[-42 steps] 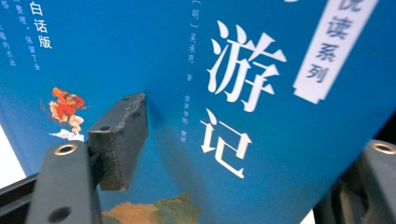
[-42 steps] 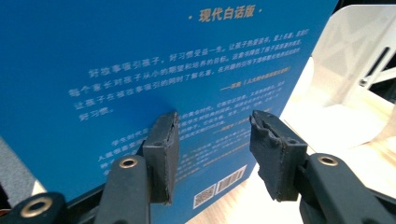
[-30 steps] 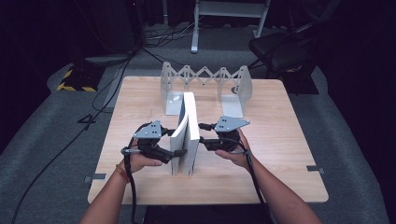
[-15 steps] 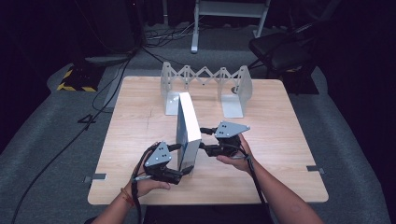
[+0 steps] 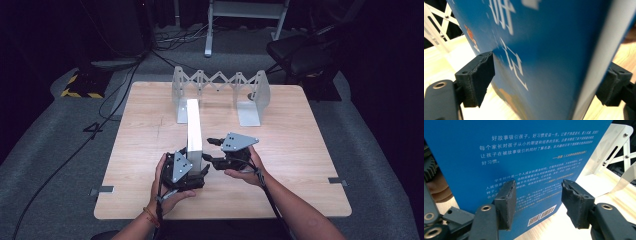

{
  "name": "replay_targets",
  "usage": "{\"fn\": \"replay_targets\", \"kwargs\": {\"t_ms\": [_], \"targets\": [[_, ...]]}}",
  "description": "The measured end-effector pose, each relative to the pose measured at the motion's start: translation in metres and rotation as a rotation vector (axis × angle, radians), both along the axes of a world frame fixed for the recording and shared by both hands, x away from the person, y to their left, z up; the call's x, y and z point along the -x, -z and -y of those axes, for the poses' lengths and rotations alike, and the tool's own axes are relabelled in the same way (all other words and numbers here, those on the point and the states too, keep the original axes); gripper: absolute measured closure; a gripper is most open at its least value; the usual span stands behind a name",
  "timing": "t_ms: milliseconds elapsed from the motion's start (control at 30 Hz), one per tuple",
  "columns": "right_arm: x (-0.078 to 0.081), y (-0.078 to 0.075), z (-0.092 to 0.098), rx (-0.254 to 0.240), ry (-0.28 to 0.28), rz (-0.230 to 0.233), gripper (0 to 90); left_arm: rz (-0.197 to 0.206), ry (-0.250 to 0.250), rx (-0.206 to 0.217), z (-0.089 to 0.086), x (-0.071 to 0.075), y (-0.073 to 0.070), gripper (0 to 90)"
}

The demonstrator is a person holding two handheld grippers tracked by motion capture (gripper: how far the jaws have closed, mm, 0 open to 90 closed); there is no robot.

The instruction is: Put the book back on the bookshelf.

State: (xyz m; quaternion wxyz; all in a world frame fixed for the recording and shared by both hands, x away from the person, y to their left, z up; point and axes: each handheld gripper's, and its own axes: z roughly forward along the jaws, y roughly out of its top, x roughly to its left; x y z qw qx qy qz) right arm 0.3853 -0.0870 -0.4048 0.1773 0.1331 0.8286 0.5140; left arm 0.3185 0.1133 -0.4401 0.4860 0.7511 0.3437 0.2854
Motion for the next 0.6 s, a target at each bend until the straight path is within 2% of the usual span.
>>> {"fn": "replay_targets", "kwargs": {"t_ms": [133, 267, 433, 567, 600], "targets": [[-0.001, 0.001, 0.000, -0.010, 0.005, -0.012, 43.3, 0.013, -0.019, -0.002, 0.001, 0.001, 0.001, 16.9], [-0.005, 0.000, 0.002, -0.027, 0.030, -0.017, 41.3, 0.012, -0.008, -0.001, 0.000, 0.004, 0.001, 24.2], [-0.011, -0.002, 0.006, -0.041, 0.049, -0.022, 38.6, 0.020, 0.010, -0.011, -0.012, 0.009, -0.002, 43.7], [-0.016, -0.003, 0.007, -0.045, 0.065, -0.018, 35.6, 0.017, 0.002, -0.003, -0.025, 0.006, -0.002, 58.2], [-0.018, -0.003, 0.007, -0.048, 0.073, -0.018, 35.9, 0.016, 0.011, -0.002, -0.028, 0.005, -0.002, 59.4]]}}
